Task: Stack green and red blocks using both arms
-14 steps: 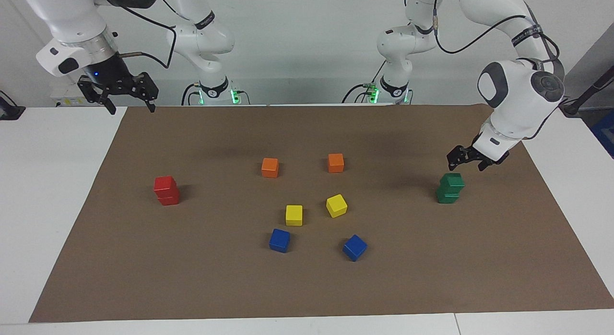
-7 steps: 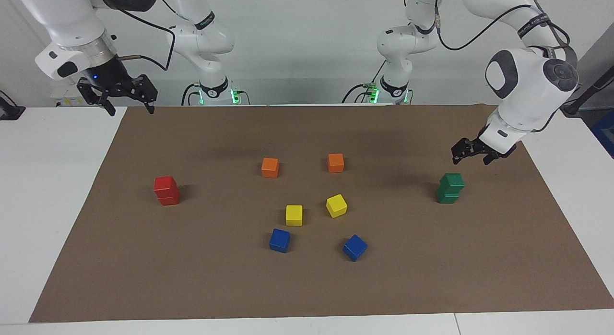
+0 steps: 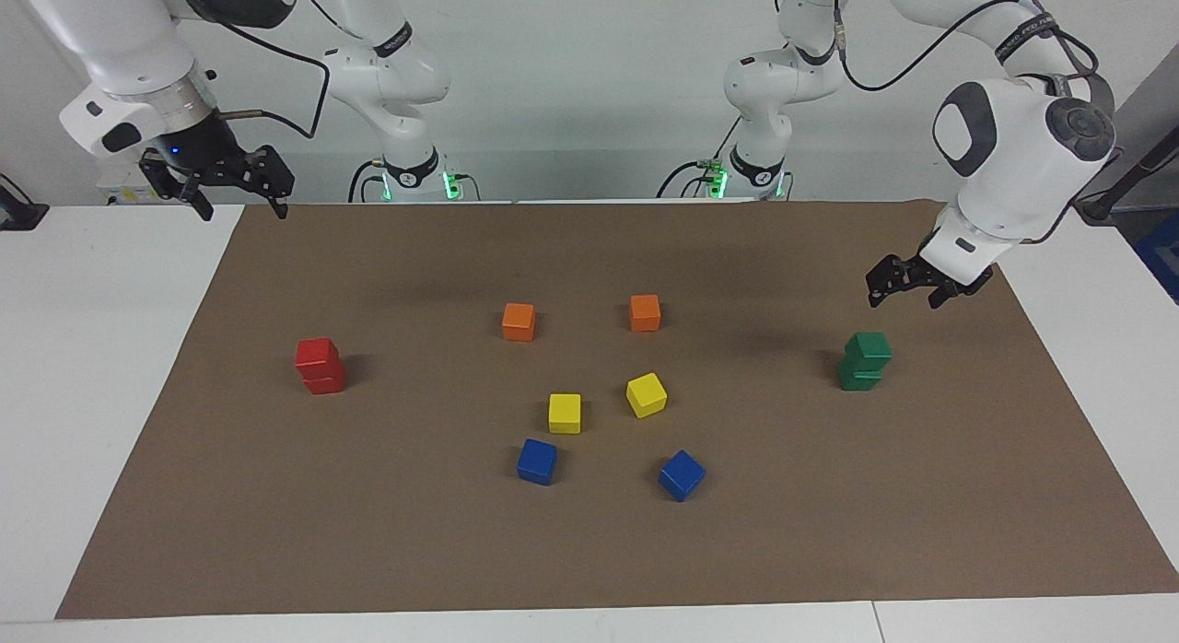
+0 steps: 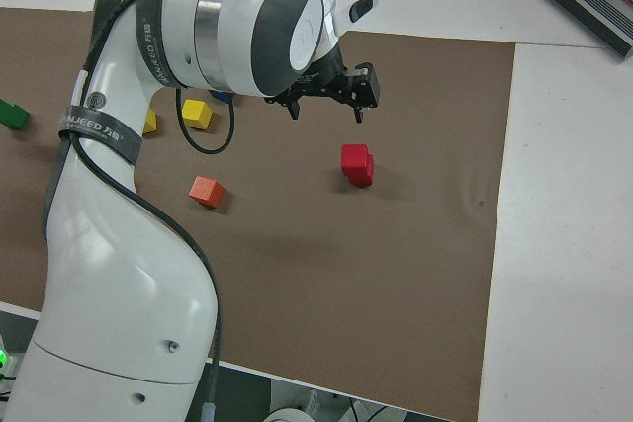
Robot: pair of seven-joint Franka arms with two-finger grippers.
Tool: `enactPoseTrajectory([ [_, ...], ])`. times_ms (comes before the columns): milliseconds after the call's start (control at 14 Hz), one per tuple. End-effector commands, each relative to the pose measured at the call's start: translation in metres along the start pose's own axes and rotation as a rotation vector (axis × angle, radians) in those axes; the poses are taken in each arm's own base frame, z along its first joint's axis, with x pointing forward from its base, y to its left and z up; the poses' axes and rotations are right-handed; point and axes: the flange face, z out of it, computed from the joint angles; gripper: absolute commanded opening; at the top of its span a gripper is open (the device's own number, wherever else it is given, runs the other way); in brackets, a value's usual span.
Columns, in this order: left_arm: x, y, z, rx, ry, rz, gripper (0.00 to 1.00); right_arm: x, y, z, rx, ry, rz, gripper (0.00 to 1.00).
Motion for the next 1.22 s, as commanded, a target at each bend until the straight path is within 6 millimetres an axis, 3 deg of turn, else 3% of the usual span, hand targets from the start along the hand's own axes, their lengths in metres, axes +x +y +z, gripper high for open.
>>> enactPoseTrajectory([
  [0, -0.022, 0.005, -0.035, 0.009, 0.013, -0.005, 1.0, -0.001, 0.002, -0.003, -0.01, -0.012, 0.02, 1.0],
  [215, -0.038, 0.006, -0.057, 0.013, 0.005, -0.01, 1.0, -0.001, 0.0, -0.003, -0.011, -0.012, 0.025, 1.0],
  [358, -0.044, 0.002, -0.058, 0.01, -0.023, -0.016, 1.0, -0.001, 0.0, -0.003, -0.008, -0.012, 0.029, 1.0],
  [573, -0.059, 0.002, -0.077, 0.015, -0.019, -0.022, 1.0, -0.001, 0.0, -0.003, 0.0, -0.011, 0.033, 1.0],
  [1147, -0.06, 0.013, -0.098, 0.002, -0.007, -0.007, 1.0, -0.002, -0.001, -0.003, 0.005, -0.011, 0.034, 1.0],
])
